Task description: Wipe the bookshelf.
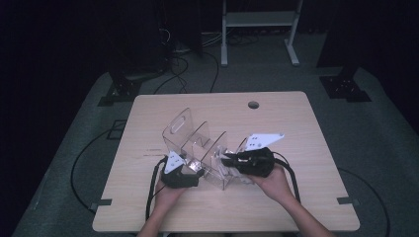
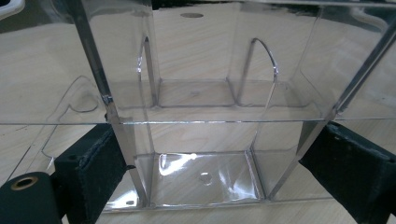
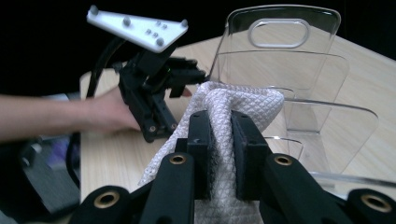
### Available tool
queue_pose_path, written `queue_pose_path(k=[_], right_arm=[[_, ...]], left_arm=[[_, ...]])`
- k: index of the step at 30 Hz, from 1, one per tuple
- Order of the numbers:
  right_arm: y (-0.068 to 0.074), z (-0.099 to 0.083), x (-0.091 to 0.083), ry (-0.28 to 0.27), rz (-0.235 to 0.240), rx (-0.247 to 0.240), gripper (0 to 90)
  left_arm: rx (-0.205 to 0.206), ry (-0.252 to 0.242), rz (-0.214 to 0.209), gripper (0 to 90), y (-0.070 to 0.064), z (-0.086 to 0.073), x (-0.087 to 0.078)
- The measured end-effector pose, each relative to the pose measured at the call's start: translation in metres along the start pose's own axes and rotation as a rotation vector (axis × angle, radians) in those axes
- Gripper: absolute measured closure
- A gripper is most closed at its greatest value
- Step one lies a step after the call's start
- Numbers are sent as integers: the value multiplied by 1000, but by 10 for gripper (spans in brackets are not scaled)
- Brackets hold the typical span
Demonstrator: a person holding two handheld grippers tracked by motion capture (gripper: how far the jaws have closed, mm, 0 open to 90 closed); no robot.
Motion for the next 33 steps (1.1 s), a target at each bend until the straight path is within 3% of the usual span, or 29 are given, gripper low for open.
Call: queue_pose_path(k=[2,4,6,10,12,16,20,22,26,27,30,31,32,33], right_arm=[[-3,3,-2,6,-28,-17,786],[-17,6,-6,-19,-53,36,786],[-19,5,-7,-33,-51,55,786],[6,-3,2,3,4,-14,787],[7,-2,2,13,-24,-52,786],[-10,3,-4,-25,-49,23,788],[9,-5,3,-10,-36,-49,788],[10,-3,3,10,-60,-90,788],[-6,3,-2,-16,-94,-42,788],[-8,1,-3,-41,-68,16,789],[9,-7,3,-27,-9,-21,789],[14,-8,5,-9,-16,-51,789],[14,-8,5,-9,-16,-51,789],[12,-6,4,5,-44,-83,789]], left_arm=[[4,1,4,81,0,0,0],[7,1,5,81,0,1,0],[6,0,4,81,0,0,0],[1,-1,0,81,0,0,0],[1,-2,6,81,-1,1,1],[8,-1,9,81,-1,1,1],[2,1,2,81,0,0,1],[3,-1,6,82,-1,1,1],[9,0,7,81,-1,1,1],[10,-2,7,82,0,1,1],[2,-1,2,81,0,0,1],[2,-1,2,81,0,0,1],[2,-1,2,82,-1,0,1],[6,-1,8,82,-1,1,1]])
Point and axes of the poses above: each handheld gripper's, and its own axes: x roughly forward along the jaws, z roughly out of its top, y roughly to its left, the point moved 7 cm from there along x, roughly forward along the jaws, and after that the axes turned 14 degrees about x, right-handed, at the moved point
